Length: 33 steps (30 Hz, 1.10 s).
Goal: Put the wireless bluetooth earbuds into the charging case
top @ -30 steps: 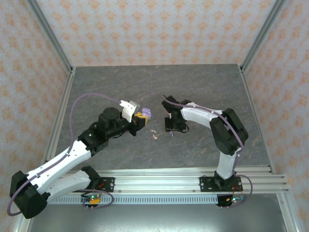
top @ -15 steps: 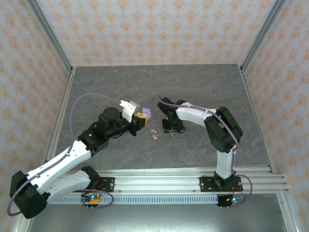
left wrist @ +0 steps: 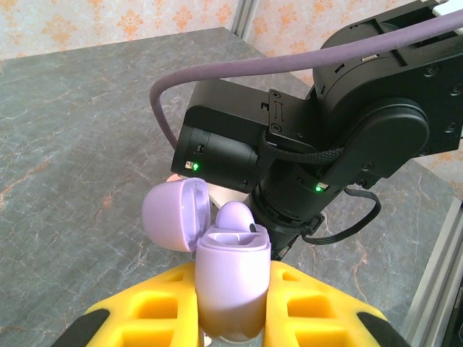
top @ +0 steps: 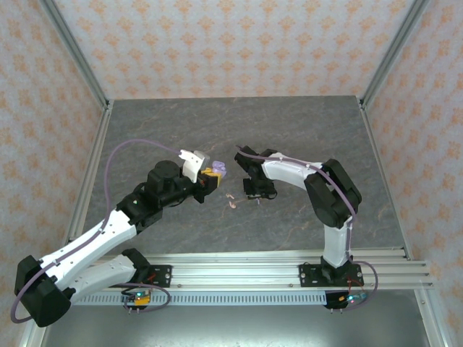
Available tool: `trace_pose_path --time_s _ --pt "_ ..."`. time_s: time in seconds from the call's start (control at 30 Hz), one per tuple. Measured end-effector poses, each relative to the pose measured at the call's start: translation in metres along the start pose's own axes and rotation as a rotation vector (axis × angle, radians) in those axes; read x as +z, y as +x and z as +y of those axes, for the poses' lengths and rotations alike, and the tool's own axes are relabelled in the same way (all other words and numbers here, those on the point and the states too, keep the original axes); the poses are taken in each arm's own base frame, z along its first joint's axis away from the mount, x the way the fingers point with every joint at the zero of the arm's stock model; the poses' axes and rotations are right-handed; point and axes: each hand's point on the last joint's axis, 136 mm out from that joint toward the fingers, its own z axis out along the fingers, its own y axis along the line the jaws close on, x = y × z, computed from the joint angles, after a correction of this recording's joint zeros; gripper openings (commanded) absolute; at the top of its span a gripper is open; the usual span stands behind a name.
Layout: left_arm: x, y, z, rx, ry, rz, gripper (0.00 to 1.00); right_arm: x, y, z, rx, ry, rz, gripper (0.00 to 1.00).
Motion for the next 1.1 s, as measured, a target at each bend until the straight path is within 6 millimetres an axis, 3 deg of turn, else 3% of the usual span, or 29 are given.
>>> trace_pose_path --time_s 0.43,0.67,0.83,1.1 --pt "0.000 0.000 0.001 -0.002 -0.004 0.001 0.18 -0.002 -0.009 -0.006 -0.150 0.045 0.004 0.22" --pt "0.000 0.000 0.001 -0.004 -0.007 0.000 0.18 0.000 -0.014 -0.008 -0.224 0.063 0.031 0.28" --pt "0.000 0.000 0.001 -0.004 -0.007 0.000 0.18 0.001 -0.014 -0.009 -0.223 0.065 0.037 0.34" --pt "0.000 0.000 0.001 -0.004 -0.007 0.000 0.18 0.002 -0.013 -0.010 -0.162 0.031 0.044 0.34"
